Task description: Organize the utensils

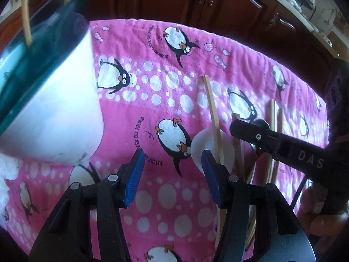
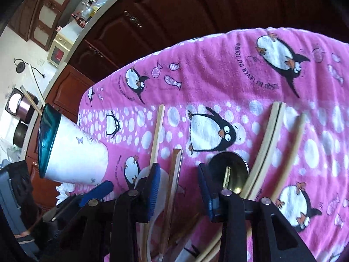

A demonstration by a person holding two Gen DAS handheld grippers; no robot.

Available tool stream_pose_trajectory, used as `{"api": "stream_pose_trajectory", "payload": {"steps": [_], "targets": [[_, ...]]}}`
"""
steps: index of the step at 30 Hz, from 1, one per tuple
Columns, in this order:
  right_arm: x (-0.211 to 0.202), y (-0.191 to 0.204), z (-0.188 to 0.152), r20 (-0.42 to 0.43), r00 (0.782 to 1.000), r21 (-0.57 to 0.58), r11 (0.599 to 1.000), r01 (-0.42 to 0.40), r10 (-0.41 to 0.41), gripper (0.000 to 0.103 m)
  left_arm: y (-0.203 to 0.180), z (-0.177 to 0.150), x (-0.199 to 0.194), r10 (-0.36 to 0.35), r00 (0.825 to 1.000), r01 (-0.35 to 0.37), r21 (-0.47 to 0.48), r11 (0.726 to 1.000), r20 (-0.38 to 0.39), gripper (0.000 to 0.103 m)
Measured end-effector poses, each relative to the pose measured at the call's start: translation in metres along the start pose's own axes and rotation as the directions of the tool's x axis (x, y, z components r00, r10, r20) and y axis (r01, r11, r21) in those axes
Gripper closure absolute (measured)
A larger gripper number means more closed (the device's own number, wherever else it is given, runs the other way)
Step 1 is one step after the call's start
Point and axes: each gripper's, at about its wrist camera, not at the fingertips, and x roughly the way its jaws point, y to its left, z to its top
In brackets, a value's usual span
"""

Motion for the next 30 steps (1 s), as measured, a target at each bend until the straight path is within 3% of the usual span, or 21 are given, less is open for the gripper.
{"api": "stream_pose_trajectory", "payload": {"steps": [1,2,8,12,16,21,30], "targets": [[0.002,0.0,0.001,-0.005,1.0,-0.007,1.0,-0.002,0.002,0.089,0.0,0.001,0.003,-0.003,1.0,0.003,-0.002,1.0,-0.005,0.049],[0.003,0.0,0.003,-0.007,1.0,-0.014,1.0,-0.001,0.001,0.091,-0.001,0.002,0.006,-0.007,1.0,0.007,-0.002,1.0,-0.008,0.049],[-0.003,-0.008,0.001,0.007,1.0,-0.019,0.999,-0.027,0.028,0.091,-0.004,0.009,0.016,-0.04,0.999,0.04,0.005,0.999,-0.004,0.05],[-0.017,-0.017,-0.001,0.021,0.999,-0.01,0.999,-0.035,0.036,0.091,-0.016,0.016,0.019,-0.057,0.998,0.058,0.048,0.997,-0.017,0.091],[-0.029,-0.022,-0.005,0.035,0.998,0.009,0.999,-0.048,0.047,0.091,-0.026,0.015,0.015,-0.059,0.998,0.061,0.092,0.994,-0.017,0.099],[-0.045,-0.022,-0.014,0.058,0.997,0.0,0.999,-0.05,0.05,0.091,-0.014,0.006,-0.01,-0.134,0.991,0.135,0.068,0.989,-0.016,0.102],[-0.081,-0.006,-0.033,0.109,0.99,-0.02,0.996,-0.085,0.087,0.092,0.006,-0.019,-0.062,-0.162,0.986,0.158,0.086,0.984,0.046,0.103]]}}
